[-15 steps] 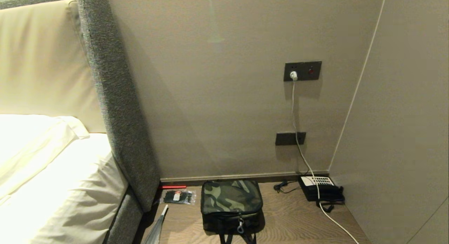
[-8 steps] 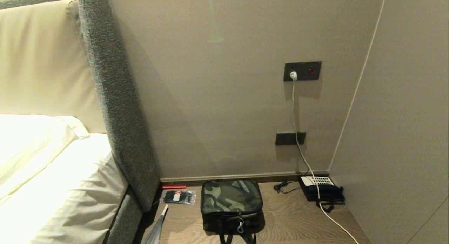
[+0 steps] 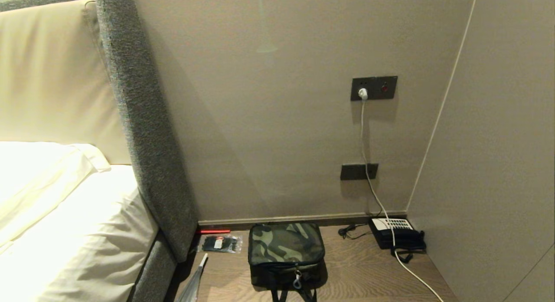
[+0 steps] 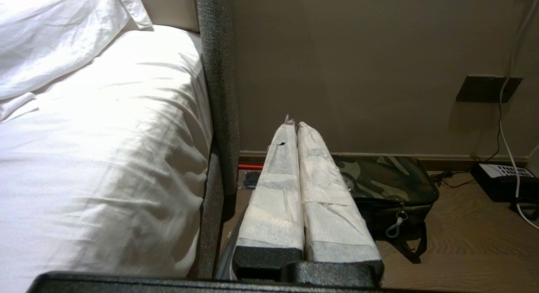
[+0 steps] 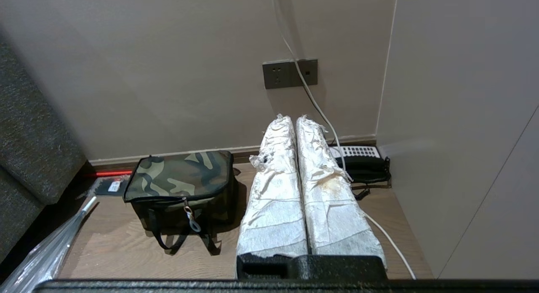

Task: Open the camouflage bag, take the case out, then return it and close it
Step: Open the top of the storage box

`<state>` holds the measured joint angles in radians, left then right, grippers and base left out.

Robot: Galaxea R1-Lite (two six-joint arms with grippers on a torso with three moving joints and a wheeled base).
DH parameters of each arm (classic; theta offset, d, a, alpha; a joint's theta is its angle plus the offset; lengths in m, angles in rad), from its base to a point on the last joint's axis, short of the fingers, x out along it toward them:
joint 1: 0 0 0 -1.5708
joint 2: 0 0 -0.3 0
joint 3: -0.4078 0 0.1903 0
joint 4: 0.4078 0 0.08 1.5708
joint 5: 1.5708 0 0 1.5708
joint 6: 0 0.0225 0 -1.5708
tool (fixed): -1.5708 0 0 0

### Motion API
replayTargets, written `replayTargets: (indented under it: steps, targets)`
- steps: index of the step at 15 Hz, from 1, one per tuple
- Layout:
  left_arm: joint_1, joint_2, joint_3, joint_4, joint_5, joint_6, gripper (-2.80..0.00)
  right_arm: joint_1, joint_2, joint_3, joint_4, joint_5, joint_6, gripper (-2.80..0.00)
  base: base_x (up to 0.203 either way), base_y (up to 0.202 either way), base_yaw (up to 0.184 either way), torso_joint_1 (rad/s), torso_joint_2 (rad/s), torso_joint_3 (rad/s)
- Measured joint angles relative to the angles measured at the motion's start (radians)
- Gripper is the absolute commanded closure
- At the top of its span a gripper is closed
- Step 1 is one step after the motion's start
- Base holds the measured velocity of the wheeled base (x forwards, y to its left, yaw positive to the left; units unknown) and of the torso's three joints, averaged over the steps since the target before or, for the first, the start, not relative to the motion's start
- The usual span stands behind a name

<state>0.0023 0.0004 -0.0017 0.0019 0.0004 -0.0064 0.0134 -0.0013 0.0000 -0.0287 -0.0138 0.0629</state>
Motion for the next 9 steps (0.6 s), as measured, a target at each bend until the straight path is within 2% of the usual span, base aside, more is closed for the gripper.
replayTargets:
  steps: [6, 9]
  targets:
    - [0.0, 0.0, 0.0, 0.0, 0.0, -0.001, 0.0, 0.0, 0.0, 0.0, 0.0, 0.0, 0.0, 0.0, 0.0, 0.0, 0.0, 0.0, 0.0, -0.004]
    - [-0.001, 0.0, 0.0, 0.0, 0.0, -0.002, 0.0, 0.0, 0.0, 0.0, 0.0, 0.0, 0.0, 0.0, 0.0, 0.0, 0.0, 0.005, 0.0, -0.152]
